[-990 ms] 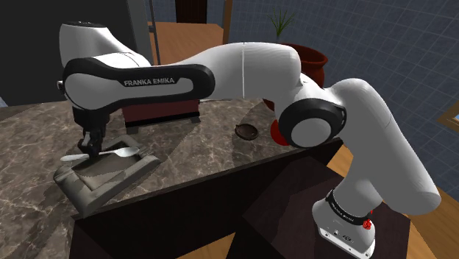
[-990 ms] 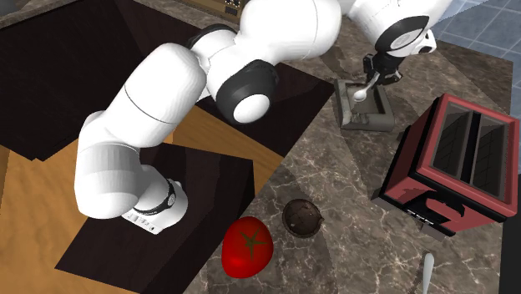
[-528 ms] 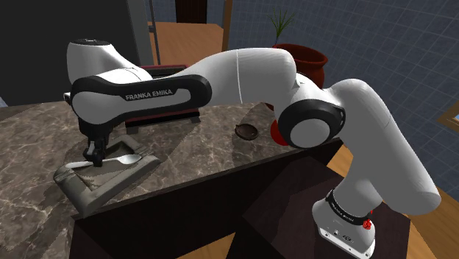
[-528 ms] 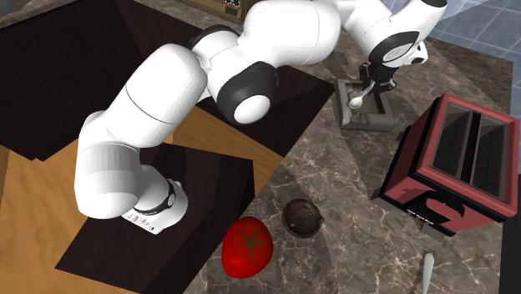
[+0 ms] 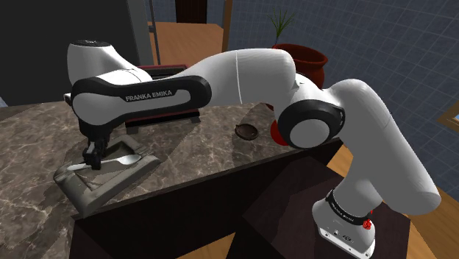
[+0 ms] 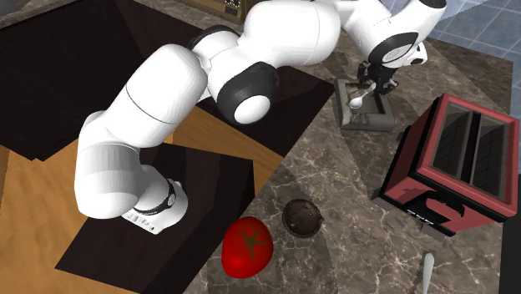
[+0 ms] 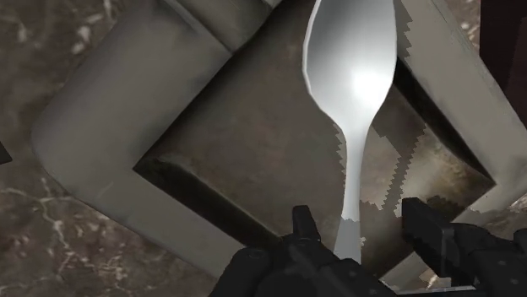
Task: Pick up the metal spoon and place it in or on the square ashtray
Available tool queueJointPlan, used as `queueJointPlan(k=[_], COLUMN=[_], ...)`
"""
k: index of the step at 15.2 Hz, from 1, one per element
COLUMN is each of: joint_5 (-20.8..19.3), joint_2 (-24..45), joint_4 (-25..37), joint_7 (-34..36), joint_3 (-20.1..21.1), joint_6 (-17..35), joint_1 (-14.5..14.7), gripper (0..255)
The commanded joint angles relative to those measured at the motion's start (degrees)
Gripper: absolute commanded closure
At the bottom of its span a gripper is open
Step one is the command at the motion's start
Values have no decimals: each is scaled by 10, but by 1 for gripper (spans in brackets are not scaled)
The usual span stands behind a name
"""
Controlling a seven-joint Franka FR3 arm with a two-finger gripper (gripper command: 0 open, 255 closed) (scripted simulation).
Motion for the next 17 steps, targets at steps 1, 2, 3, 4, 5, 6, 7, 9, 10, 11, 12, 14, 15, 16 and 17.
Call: queueJointPlan(k=[1,2,3,4,5,6,7,9,10,11,12,14,15,16,17], joint_5=[0,0,0,0,0,0,0,1,1,1,1,1,1,1,1], joint_2=[0,0,0,0,0,-11,-21,-37,-37,-38,-38,-37,-37,-37,-37], joint_4=[0,0,0,0,0,-1,0,5,5,5,5,5,5,5,5], joint_7=[0,0,0,0,0,0,0,0,0,0,0,0,0,0,0], joint_3=[0,0,0,0,0,0,0,0,0,0,0,0,0,0,0], joint_6=[0,0,0,0,0,-10,-21,-43,-43,-43,-43,-43,-43,-43,-43], joint_1=[0,0,0,0,0,-2,-4,-8,-8,-8,-8,-8,-8,-8,-8], gripper=[0,0,0,0,0,0,0,0,0,0,0,0,0,0,0])
